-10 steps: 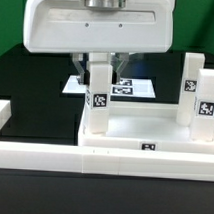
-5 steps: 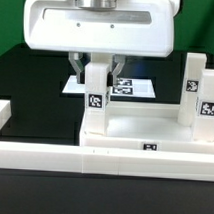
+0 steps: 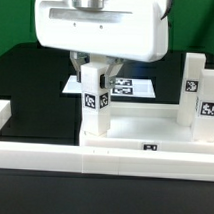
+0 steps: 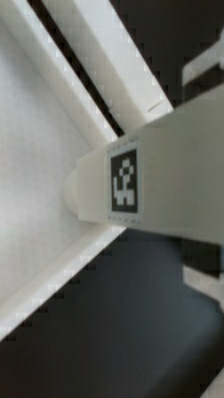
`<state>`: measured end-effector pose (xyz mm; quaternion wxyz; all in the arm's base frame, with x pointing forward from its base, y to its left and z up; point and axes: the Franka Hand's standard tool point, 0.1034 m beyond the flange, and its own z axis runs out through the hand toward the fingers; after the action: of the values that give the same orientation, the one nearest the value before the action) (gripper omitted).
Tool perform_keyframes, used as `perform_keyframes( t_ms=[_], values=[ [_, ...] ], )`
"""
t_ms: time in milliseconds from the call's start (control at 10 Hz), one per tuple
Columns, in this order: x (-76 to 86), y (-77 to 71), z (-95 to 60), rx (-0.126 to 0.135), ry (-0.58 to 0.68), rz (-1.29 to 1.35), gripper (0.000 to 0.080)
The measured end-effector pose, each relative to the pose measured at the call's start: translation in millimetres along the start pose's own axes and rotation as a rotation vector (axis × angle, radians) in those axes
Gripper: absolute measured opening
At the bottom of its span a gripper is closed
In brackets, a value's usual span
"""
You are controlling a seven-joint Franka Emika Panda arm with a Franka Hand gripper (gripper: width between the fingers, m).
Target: Assemble desk
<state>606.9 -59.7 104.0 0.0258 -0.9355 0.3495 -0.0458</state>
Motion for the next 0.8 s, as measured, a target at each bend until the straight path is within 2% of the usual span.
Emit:
perform_keyframes(
  t_ms=[100, 200, 300, 400, 500, 800],
  values=[
    [-0.3, -0.2, 0.2, 0.0, 0.0, 0.0, 0.029],
    [-0.4, -0.2, 0.4, 0.0, -0.001, -0.039, 0.0459],
    [-0.4, -0.7, 0.1, 0.0, -0.001, -0.05, 0.0586],
    [-2.0, -3.6, -0.4, -0.006, 0.002, -0.14, 0.0586],
    [-4.4, -7.7, -1.0, -0.007, 0.004, -0.265, 0.0636],
    [-6.3, -11.0, -1.3, -0.005, 0.004, -0.517, 0.0649]
  ],
)
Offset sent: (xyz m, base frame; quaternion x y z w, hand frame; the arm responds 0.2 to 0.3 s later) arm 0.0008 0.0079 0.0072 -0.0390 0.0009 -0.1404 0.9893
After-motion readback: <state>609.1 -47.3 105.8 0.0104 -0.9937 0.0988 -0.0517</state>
